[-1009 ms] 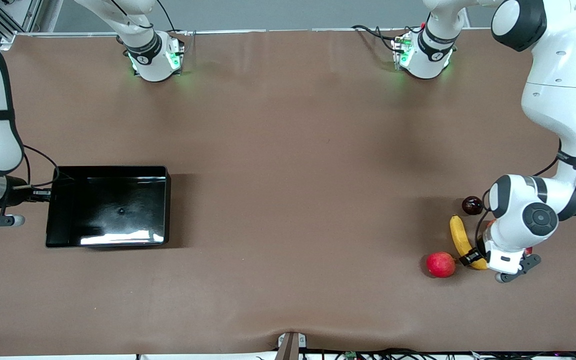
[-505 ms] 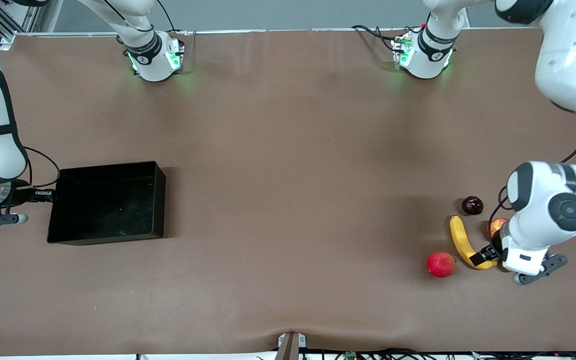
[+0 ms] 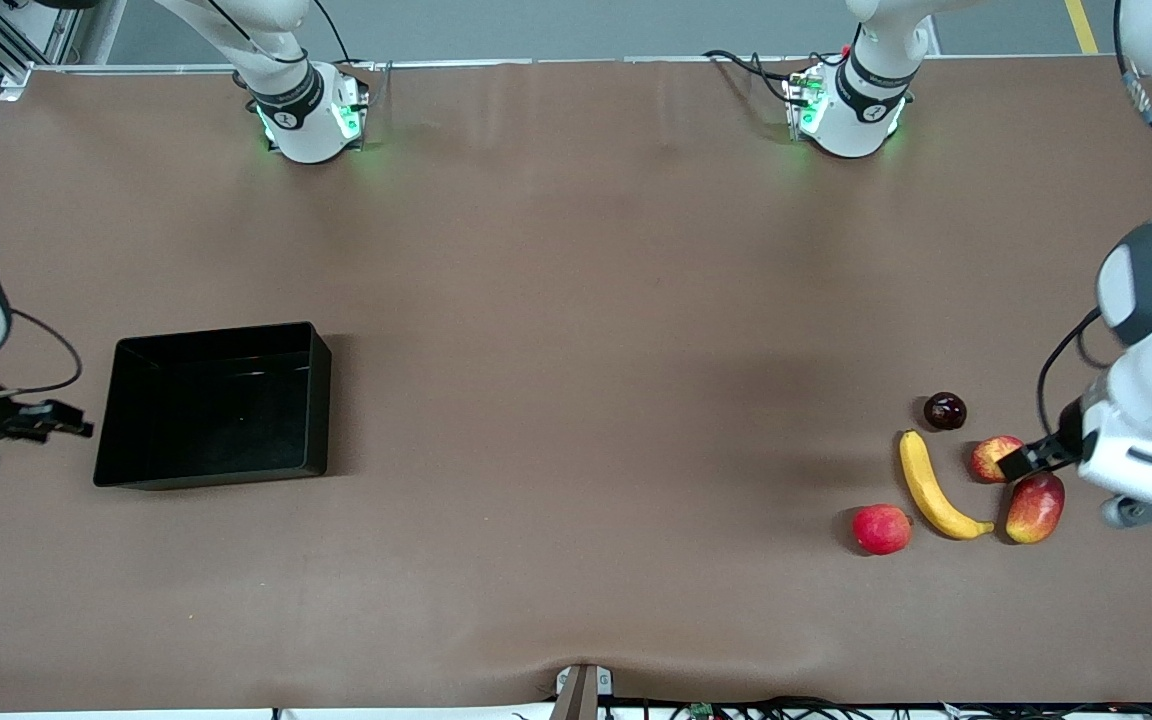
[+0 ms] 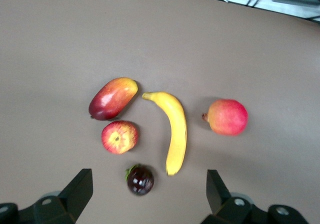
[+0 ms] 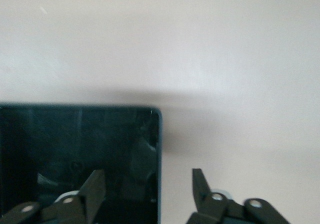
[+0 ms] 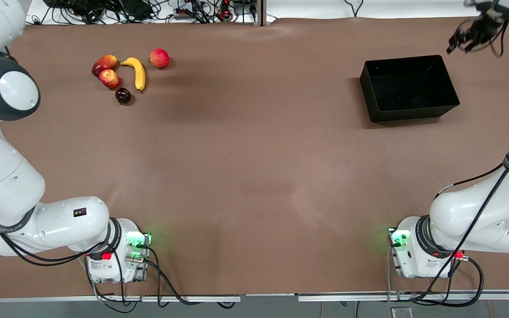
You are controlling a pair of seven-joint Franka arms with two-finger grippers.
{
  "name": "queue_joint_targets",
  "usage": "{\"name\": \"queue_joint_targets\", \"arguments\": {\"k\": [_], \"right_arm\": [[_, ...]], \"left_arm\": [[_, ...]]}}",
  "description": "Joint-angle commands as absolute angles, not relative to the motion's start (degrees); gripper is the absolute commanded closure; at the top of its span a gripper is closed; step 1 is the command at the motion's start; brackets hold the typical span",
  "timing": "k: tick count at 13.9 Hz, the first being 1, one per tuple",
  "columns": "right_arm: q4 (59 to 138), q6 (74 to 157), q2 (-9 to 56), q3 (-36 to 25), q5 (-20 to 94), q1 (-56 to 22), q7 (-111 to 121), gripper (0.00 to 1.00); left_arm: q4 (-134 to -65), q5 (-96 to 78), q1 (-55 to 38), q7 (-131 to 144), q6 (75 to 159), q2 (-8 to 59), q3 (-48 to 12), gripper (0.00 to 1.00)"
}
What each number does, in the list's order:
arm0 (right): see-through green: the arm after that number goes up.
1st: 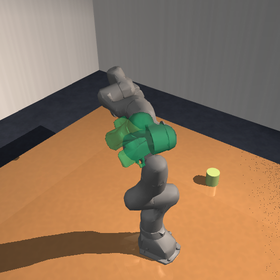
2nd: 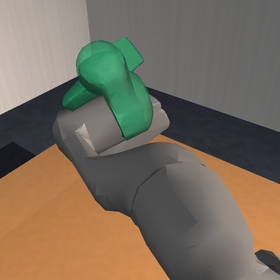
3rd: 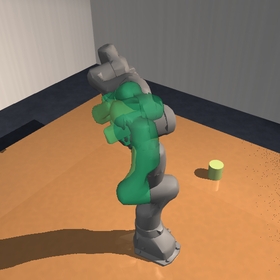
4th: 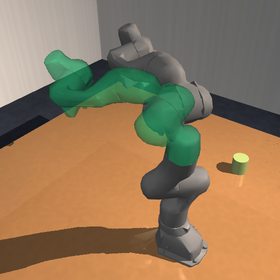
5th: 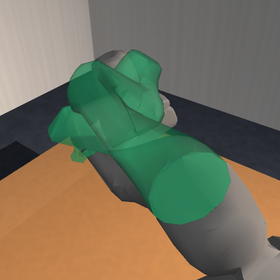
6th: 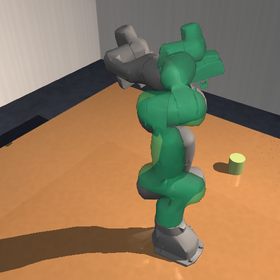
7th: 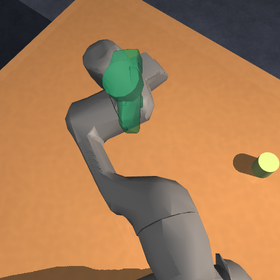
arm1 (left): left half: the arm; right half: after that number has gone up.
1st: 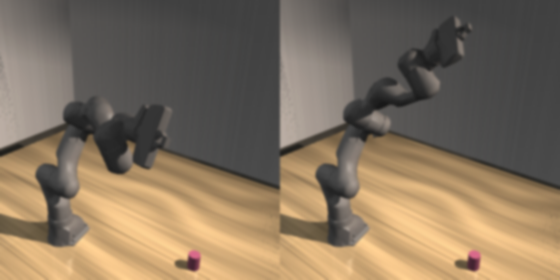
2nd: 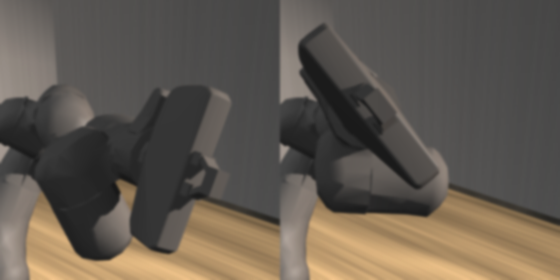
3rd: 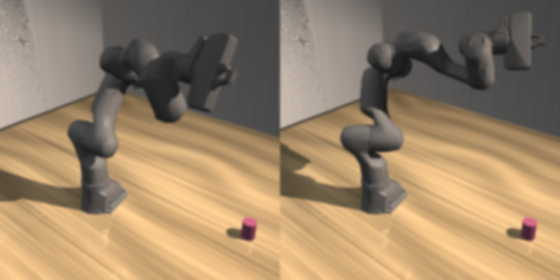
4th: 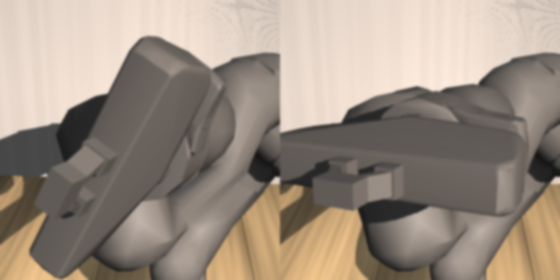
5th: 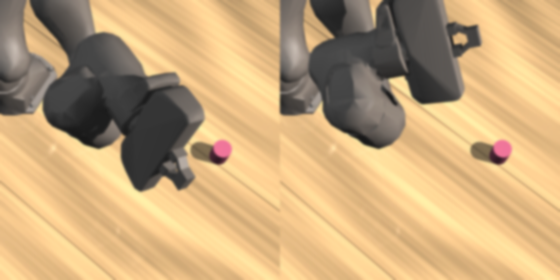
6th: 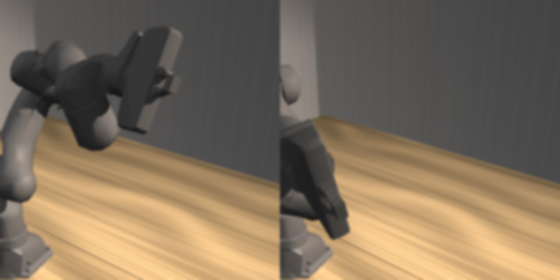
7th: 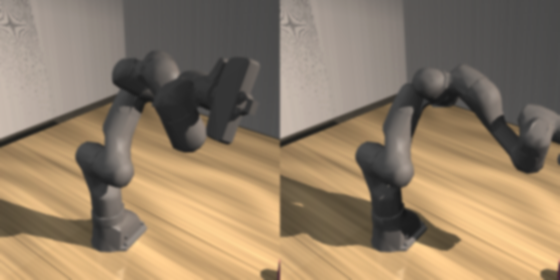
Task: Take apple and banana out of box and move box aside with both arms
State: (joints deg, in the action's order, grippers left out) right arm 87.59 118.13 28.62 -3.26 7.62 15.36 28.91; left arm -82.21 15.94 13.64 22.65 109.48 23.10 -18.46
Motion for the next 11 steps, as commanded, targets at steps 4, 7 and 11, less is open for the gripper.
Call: {"name": "queue_joint_targets", "arguments": {"k": [4,7,11], "right_arm": [[75.94,105.66,26.03,-3.07,2.02,8.98,27.70,0.00],[76.20,94.70,20.24,-3.08,1.76,6.61,14.63,0.00],[81.27,85.34,9.00,-2.99,1.67,3.87,4.75,0.00]], "left_arm": [[-84.02,11.07,14.24,19.16,98.46,11.88,-19.07,0.00],[-84.02,9.06,14.24,16.63,94.32,8.62,-19.60,0.00],[-84.46,7.56,14.41,6.61,91.32,5.72,-19.51,0.00]]}}
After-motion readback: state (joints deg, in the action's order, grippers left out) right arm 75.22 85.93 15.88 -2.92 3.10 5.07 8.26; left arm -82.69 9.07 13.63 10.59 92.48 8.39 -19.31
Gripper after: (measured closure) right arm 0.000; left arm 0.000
